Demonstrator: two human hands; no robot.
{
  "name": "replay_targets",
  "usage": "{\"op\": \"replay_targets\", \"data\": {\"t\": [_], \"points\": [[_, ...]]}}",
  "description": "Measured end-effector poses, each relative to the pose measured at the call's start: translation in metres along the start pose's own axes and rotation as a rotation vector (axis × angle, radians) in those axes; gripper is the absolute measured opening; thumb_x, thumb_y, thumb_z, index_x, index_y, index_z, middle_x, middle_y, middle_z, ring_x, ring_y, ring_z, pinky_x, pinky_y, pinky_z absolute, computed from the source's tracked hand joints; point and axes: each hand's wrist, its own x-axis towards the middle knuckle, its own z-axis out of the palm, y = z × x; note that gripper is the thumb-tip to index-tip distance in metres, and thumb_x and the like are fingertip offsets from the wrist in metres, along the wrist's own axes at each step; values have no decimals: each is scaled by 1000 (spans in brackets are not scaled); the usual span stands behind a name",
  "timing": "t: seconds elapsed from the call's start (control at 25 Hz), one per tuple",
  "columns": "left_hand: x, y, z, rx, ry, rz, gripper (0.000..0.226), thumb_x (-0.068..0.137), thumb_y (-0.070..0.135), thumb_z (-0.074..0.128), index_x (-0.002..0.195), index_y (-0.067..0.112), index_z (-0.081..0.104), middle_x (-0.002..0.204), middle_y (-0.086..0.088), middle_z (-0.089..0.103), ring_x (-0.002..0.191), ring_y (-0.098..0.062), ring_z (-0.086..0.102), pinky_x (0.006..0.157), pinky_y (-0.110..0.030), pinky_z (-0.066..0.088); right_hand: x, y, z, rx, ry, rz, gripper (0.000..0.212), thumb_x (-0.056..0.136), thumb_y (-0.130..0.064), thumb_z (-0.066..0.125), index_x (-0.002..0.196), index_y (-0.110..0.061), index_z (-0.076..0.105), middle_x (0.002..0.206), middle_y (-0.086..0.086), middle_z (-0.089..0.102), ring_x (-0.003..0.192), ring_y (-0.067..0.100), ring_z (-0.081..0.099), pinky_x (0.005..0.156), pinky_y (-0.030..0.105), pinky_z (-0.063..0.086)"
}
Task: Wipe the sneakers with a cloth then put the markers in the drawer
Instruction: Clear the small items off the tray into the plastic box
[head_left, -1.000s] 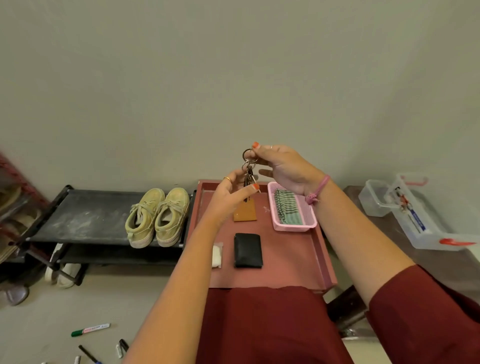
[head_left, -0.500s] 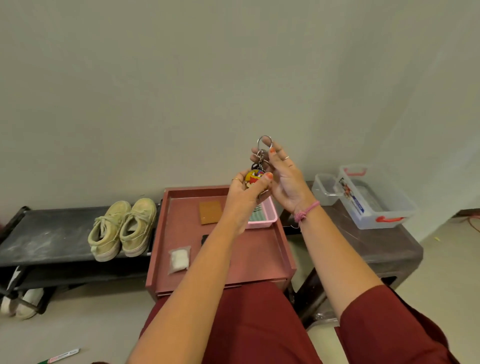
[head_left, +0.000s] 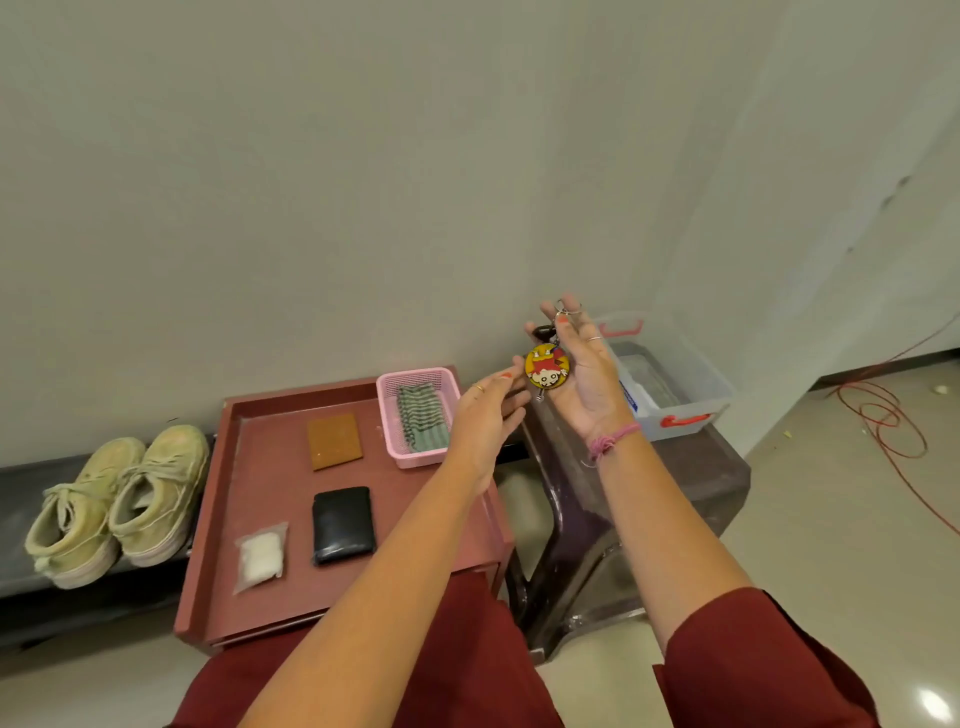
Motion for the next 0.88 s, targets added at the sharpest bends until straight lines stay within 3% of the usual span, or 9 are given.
{"op": "replay_targets", "data": {"t": [0.24, 0.4, 0.48, 0.68, 0.8, 0.88], "points": [[55, -47, 17, 333, 63, -61, 19, 98, 16, 50, 111, 20, 63, 107, 1, 65, 98, -10, 63, 98, -30, 49, 43, -42, -62, -77, 144, 24, 24, 95, -11, 53, 114, -25, 54, 119, 0, 60, 91, 18, 64, 70, 41, 55], [99, -73, 25, 694, 9, 8, 31, 96, 15, 51, 127, 16, 57, 126, -1, 58, 110, -12, 56, 101, -28, 43, 80, -52, -90, -147, 217, 2, 25, 92, -9, 58, 113, -21, 53, 107, 4, 60, 76, 16, 65, 67, 33, 54], [125, -82, 30, 859, -33, 55, 39, 95, 15, 53, 134, 14, 51, 134, -3, 52, 117, -15, 54, 100, -25, 39, 99, -50, -104, -260, 245, 0, 25, 92, -6, 57, 114, -19, 54, 100, 6, 59, 76, 17, 65, 74, 32, 54], [183, -97, 40, 1058, -129, 164, 51, 97, 19, 54, 146, 20, 39, 146, -2, 36, 129, -18, 46, 105, -26, 37, 138, -35, -129, -622, 244, 63, 34, 94, -14, 57, 127, -19, 56, 97, 4, 63, 95, 20, 64, 91, 38, 52], [204, -106, 40, 1132, -140, 206, 51, 97, 25, 56, 145, 22, 40, 148, -1, 36, 131, -18, 45, 106, -29, 38, 150, -30, -133, -872, 225, 49, 37, 96, -19, 53, 133, -20, 53, 115, -11, 59, 106, 3, 56, 98, 24, 45], [212, -111, 37, 1139, -143, 223, 50, 95, 31, 58, 143, 24, 43, 148, 0, 37, 132, -16, 44, 106, -29, 38, 157, -26, -139, -998, 188, 42, 37, 96, -21, 54, 133, -18, 54, 126, -14, 53, 121, 5, 49, 105, 27, 40]]}}
